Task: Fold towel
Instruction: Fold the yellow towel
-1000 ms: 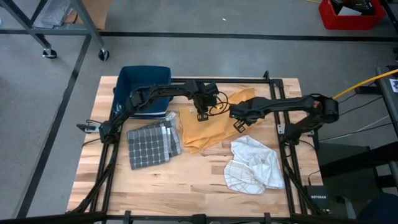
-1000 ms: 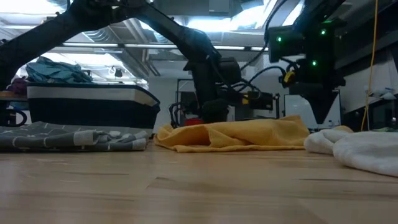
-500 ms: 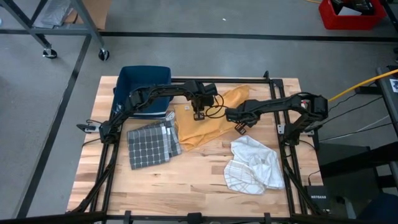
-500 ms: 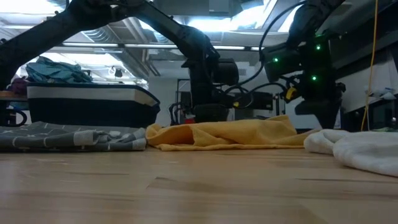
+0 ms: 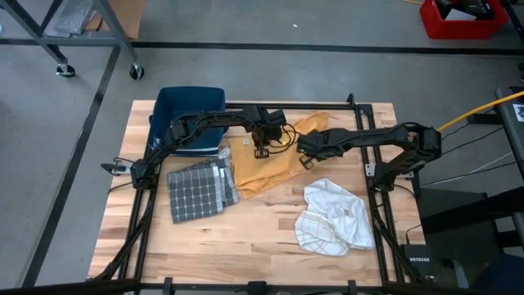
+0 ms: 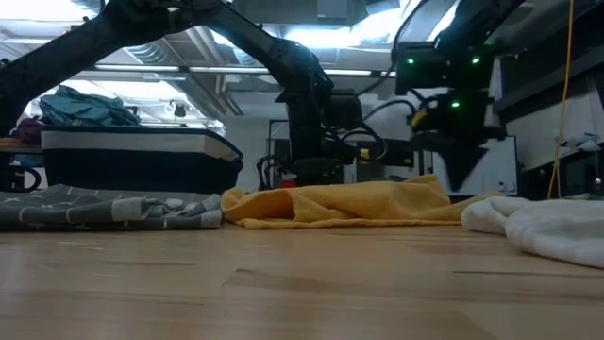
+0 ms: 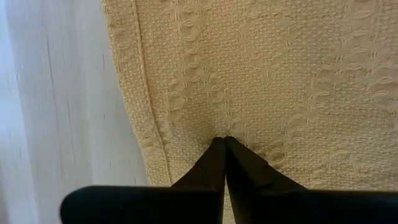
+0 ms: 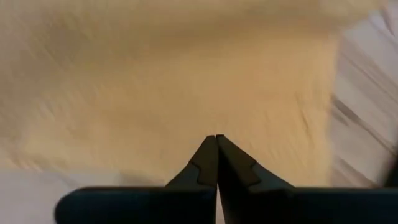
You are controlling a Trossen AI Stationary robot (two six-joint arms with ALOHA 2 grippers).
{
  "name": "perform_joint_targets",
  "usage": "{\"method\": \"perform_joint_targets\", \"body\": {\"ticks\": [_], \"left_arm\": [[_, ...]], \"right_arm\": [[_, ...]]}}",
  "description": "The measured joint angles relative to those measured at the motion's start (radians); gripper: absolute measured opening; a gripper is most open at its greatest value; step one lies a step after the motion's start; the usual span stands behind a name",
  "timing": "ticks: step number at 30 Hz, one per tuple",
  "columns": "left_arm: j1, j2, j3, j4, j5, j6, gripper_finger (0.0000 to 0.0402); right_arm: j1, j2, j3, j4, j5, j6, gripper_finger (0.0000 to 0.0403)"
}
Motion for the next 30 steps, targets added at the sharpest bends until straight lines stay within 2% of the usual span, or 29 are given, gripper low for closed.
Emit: {"method": "perform_joint_targets", "body": {"ticks": [3,6,12,18,26,30], "left_arm": [[-0.001,0.000,0.000,0.000,0.001,0.000,0.0002],[-0.001,0.001,0.000,-0.001,0.002,0.000,0.0001],[0.001,0.001,0.000,-0.004,0.002,0.019,0.0003],[0.001,0.001,0.000,-0.008,-0.007,0.026,0.0003],[0.001,0.001,-0.002,-0.064,-0.113,0.026,0.0003],[0.001,0.001,-0.002,-0.067,-0.126,0.049,0.0003]], "right_arm": [[0.000,0.044,0.001,0.083,-0.003,-0.021,0.0001],[0.001,0.094,0.001,0.069,-0.030,-0.030,0.0001],[0.002,0.162,0.000,-0.088,-0.030,-0.029,0.0001],[0.002,0.174,-0.007,-0.249,-0.018,-0.029,0.0001],[0.003,0.170,-0.135,-0.166,-0.083,0.023,0.0001],[0.004,0.167,-0.160,-0.154,-0.077,0.084,0.0001]]}}
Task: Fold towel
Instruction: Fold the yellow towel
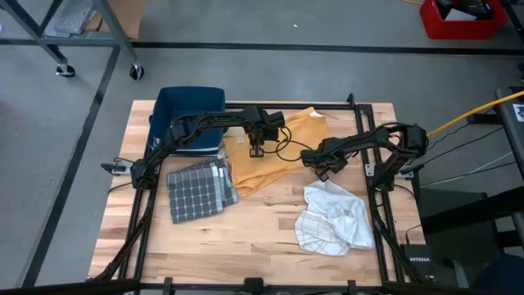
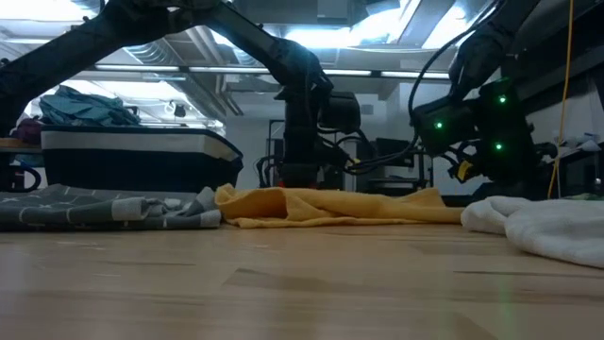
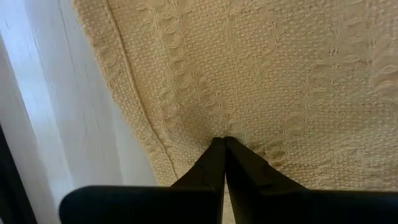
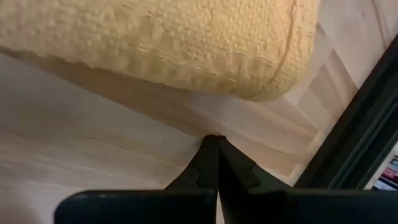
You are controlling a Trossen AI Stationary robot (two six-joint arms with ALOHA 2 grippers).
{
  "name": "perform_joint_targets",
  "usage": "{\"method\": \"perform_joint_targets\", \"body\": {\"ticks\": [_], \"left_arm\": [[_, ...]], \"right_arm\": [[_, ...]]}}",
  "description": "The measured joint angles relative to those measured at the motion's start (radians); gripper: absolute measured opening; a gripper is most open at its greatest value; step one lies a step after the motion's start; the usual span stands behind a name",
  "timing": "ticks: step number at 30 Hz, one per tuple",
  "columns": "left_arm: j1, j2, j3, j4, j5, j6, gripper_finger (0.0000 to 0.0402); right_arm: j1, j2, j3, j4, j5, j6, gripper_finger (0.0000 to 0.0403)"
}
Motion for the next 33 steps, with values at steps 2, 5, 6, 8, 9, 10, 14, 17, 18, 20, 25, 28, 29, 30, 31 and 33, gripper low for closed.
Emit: {"method": "perform_joint_targets", "body": {"ticks": [2,5,6,8,9,10,14,17,18,20,25,28,29,30,31,33], "left_arm": [[0.000,0.000,0.000,0.008,0.000,0.003,0.0003],[0.000,0.000,0.000,0.011,0.001,0.003,0.0004],[0.000,0.000,0.000,0.013,0.001,0.004,0.0004],[0.000,0.000,-0.001,0.024,0.000,0.004,0.0004],[0.000,0.000,-0.001,0.040,0.001,0.004,0.0004],[0.000,0.001,-0.001,0.062,0.001,0.008,0.0004],[-0.001,0.004,-0.001,0.170,0.001,-0.004,0.0004],[-0.008,0.007,-0.002,0.272,0.017,-0.061,0.0004],[-0.013,0.007,-0.003,0.296,0.023,-0.080,0.0004],[-0.023,0.008,-0.003,0.333,0.031,-0.101,0.0004],[-0.038,0.008,-0.003,0.381,0.031,-0.059,0.0004],[-0.043,0.008,-0.003,0.402,0.031,-0.047,0.0004],[-0.043,0.008,-0.003,0.416,0.030,-0.049,0.0004],[-0.045,0.008,-0.003,0.423,0.030,-0.047,0.0004],[-0.046,0.008,-0.003,0.428,0.030,-0.035,0.0004],[-0.048,0.007,-0.002,0.432,0.028,0.033,0.0004]], "right_arm": [[0.000,-0.010,0.001,-0.006,0.003,0.010,0.0001],[-0.001,-0.037,0.016,-0.019,0.004,0.009,0.0001],[-0.002,-0.052,0.022,-0.036,-0.002,0.008,0.0001],[-0.002,-0.093,0.037,-0.051,-0.002,0.008,0.0001],[-0.002,-0.115,0.045,-0.057,-0.002,0.008,0.0001],[-0.002,-0.137,0.050,-0.072,-0.004,0.009,0.0001],[-0.002,-0.243,0.074,-0.078,-0.006,0.011,0.0001],[-0.002,-0.313,0.083,-0.078,-0.020,0.011,0.0001],[-0.002,-0.335,0.086,-0.079,-0.020,0.011,0.0001],[-0.002,-0.374,0.087,-0.078,-0.024,0.011,0.0002],[-0.002,-0.431,0.088,-0.065,-0.057,0.011,0.0015],[-0.002,-0.436,0.088,-0.061,-0.073,0.011,0.0018],[-0.002,-0.436,0.088,-0.061,-0.074,0.011,0.0019],[-0.002,-0.436,0.088,-0.060,-0.074,0.011,0.0019],[-0.002,-0.436,0.088,-0.060,-0.073,0.011,0.0019],[-0.002,-0.432,0.088,-0.054,-0.074,0.011,0.0020]]}}
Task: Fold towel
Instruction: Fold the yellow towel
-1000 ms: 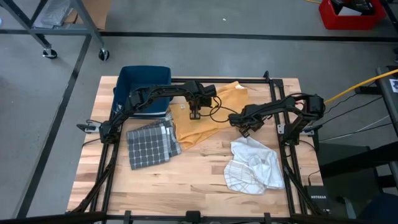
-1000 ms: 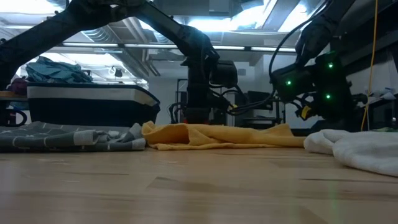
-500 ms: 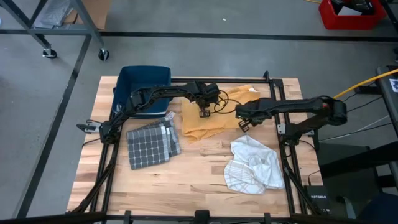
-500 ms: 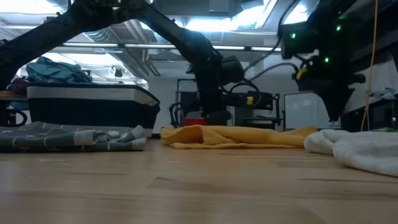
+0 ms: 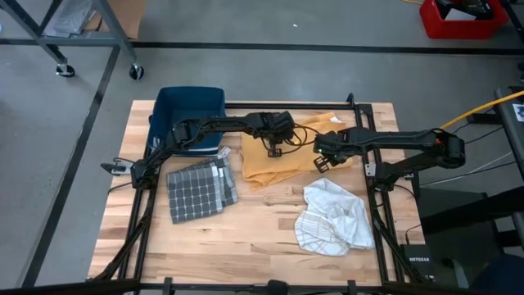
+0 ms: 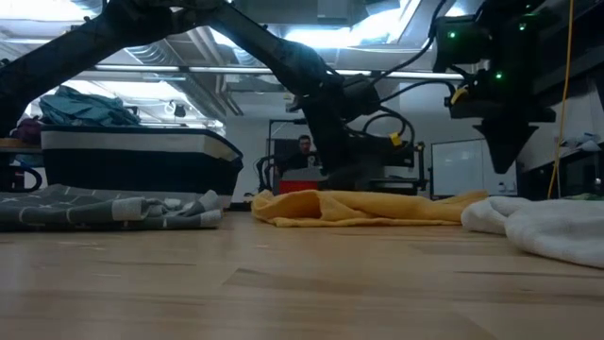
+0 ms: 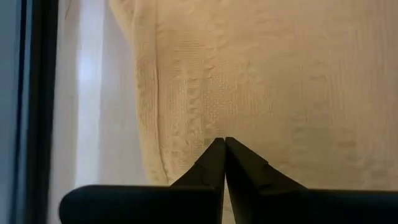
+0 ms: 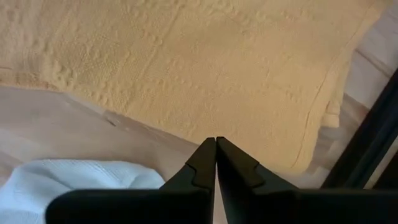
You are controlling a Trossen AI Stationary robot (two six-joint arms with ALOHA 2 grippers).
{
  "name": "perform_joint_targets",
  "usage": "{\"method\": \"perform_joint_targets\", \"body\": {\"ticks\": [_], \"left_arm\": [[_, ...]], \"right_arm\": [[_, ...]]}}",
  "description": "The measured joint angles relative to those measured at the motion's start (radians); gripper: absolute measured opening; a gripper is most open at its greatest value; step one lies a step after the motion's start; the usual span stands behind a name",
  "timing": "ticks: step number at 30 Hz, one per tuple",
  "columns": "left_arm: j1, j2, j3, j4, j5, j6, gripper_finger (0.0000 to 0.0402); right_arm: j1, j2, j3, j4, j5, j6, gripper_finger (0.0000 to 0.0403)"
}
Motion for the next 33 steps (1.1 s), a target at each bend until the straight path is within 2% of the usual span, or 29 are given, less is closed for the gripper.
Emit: {"method": "perform_joint_targets", "body": {"ticks": [5,13,19,22,25,28,33], "left_arm": [[-0.011,-0.001,0.000,0.018,-0.027,0.156,0.0004],[-0.026,-0.003,0.002,0.055,-0.116,0.173,0.0004],[-0.037,-0.004,0.003,0.103,-0.117,0.206,0.0004],[-0.039,-0.004,0.003,0.120,-0.118,0.212,0.0011],[-0.040,-0.004,0.003,0.140,-0.118,0.242,0.0039],[-0.040,-0.004,0.003,0.154,-0.119,0.251,0.0085],[-0.038,-0.005,0.004,0.181,-0.140,0.237,0.0166]], "right_arm": [[0.000,0.000,0.000,0.034,-0.014,-0.024,0.0021],[0.000,0.000,0.001,0.096,-0.034,-0.076,0.0021],[0.000,0.000,0.001,0.093,-0.016,-0.101,0.0022],[0.000,0.000,0.001,0.091,-0.015,-0.116,0.0038],[0.000,0.001,0.001,0.091,-0.007,-0.144,0.0072],[0.000,0.008,0.001,0.090,0.034,-0.146,0.0115],[0.000,0.015,0.001,0.091,0.041,-0.153,0.0179]]}}
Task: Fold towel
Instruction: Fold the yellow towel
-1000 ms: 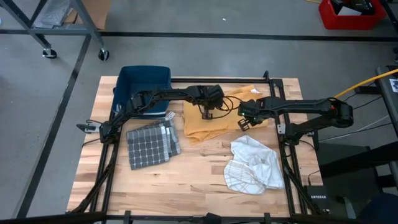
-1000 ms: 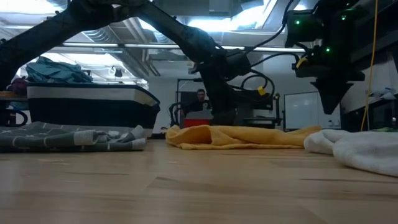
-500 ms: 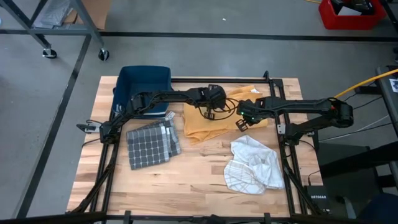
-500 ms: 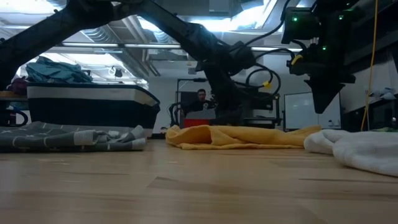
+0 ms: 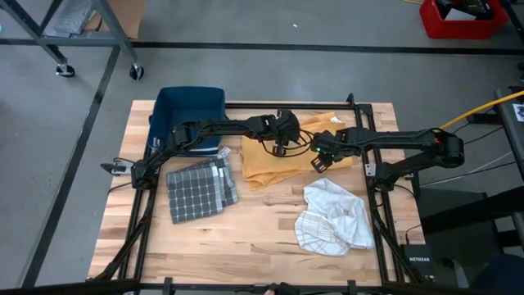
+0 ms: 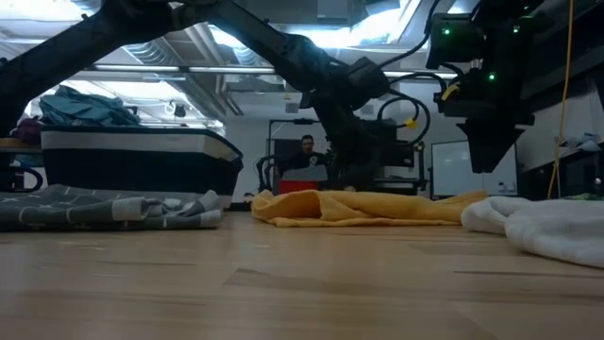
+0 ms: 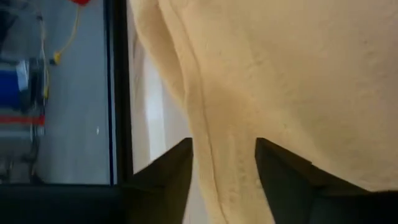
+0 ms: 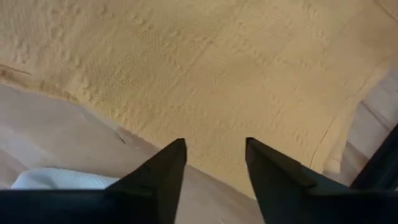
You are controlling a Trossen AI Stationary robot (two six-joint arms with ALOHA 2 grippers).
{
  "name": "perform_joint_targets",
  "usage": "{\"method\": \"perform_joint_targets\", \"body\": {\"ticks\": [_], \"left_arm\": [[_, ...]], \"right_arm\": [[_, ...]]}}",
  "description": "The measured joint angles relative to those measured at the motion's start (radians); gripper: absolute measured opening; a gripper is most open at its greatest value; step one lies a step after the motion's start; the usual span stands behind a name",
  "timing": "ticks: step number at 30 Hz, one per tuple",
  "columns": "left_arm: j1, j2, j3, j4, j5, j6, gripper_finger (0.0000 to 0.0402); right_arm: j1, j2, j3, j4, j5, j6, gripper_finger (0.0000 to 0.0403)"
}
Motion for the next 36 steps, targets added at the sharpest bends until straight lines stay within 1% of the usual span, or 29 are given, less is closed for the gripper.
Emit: {"method": "perform_joint_targets", "body": {"ticks": [2,4,5,7,10,13,15,20,23,26,29,33,36], "left_arm": [[-0.008,-0.005,0.016,-0.078,-0.046,-0.037,0.0184],[-0.020,-0.024,0.030,-0.215,-0.094,-0.046,0.0192],[-0.027,-0.039,0.031,-0.293,-0.101,-0.034,0.0192],[-0.042,-0.063,0.031,-0.458,-0.100,-0.028,0.0191],[-0.060,-0.083,0.031,-0.672,-0.091,-0.060,0.0185],[-0.072,-0.085,0.031,-0.839,-0.075,-0.077,0.0183],[-0.073,-0.084,0.027,-0.917,-0.063,-0.078,0.0183],[-0.066,-0.082,-0.024,-0.944,-0.026,-0.086,0.0183],[-0.062,-0.082,-0.070,-0.874,0.018,-0.082,0.0183],[-0.064,-0.081,-0.112,-0.820,0.056,-0.111,0.0182],[-0.080,-0.083,-0.146,-0.821,0.102,-0.163,0.0182],[-0.118,-0.084,-0.172,-0.881,0.218,-0.218,0.0182],[-0.158,-0.086,-0.177,-0.887,0.300,-0.228,0.0182]], "right_arm": [[0.000,0.000,0.000,0.001,-0.006,0.001,0.0194],[0.000,0.000,0.000,0.004,-0.025,0.001,0.0203],[0.000,0.000,0.000,0.010,-0.036,0.001,0.0205],[0.000,0.000,0.000,0.046,-0.049,0.000,0.0206],[0.000,0.000,0.000,0.127,-0.068,-0.003,0.0206],[0.002,0.000,0.000,0.233,-0.120,-0.037,0.0206],[0.014,0.000,0.000,0.306,-0.157,-0.050,0.0206],[0.093,0.012,0.000,0.459,-0.169,-0.065,0.0207],[0.142,0.031,0.000,0.514,-0.169,-0.068,0.0207],[0.180,0.049,0.000,0.534,-0.169,-0.068,0.0207],[0.210,0.065,0.000,0.534,-0.168,-0.068,0.0207],[0.233,0.089,0.000,0.530,-0.168,-0.070,0.0207],[0.232,0.103,0.000,0.527,-0.169,-0.071,0.0207]]}}
